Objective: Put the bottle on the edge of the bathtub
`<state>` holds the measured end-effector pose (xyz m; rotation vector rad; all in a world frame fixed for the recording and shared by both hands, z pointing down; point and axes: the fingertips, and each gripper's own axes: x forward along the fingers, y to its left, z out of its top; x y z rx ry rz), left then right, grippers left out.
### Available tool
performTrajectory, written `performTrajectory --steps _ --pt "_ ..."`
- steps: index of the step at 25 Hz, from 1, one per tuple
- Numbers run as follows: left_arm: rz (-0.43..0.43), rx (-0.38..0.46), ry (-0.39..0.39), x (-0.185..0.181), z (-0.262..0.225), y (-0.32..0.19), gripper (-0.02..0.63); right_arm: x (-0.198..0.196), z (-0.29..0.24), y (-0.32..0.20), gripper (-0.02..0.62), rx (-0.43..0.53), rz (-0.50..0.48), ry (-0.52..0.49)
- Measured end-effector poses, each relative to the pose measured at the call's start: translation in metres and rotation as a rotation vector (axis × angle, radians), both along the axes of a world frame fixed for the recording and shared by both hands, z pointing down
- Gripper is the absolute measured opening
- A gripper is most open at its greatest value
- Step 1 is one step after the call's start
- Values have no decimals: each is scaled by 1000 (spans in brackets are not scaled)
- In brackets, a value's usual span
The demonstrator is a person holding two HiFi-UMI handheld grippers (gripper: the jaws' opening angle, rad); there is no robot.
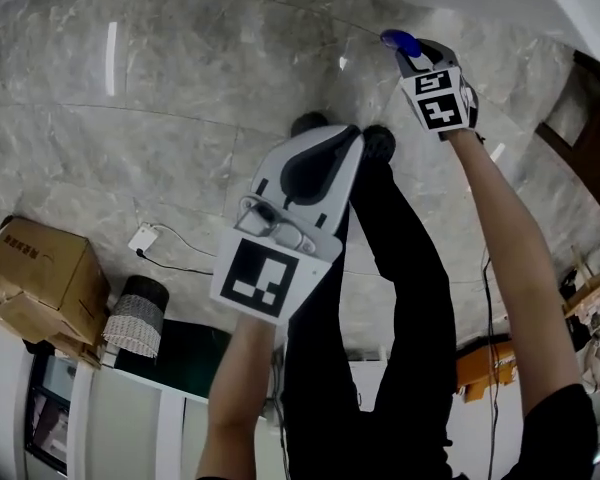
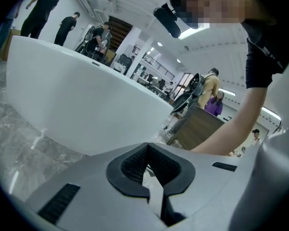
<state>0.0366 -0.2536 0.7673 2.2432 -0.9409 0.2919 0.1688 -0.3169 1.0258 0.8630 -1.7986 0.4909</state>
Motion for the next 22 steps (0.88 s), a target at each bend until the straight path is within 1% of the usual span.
performTrajectory --steps 6,9,13,19,22 --pt "-11 4 -7 -9 38 -4 11 3 51 -18 143 -5 5 42" --pt "-22 -8 -4 -15 54 -2 11 3 71 -25 143 -11 16 61" --pt "-14 -21 -19 -21 75 -1 11 1 96 -30 143 -30 -10 85" --pt "-8 -32 -20 -21 90 0 11 -2 113 -33 143 -36 -44 106" --pt "4 -36 -17 -16 92 -1 11 -1 118 -33 143 -39 -38 101"
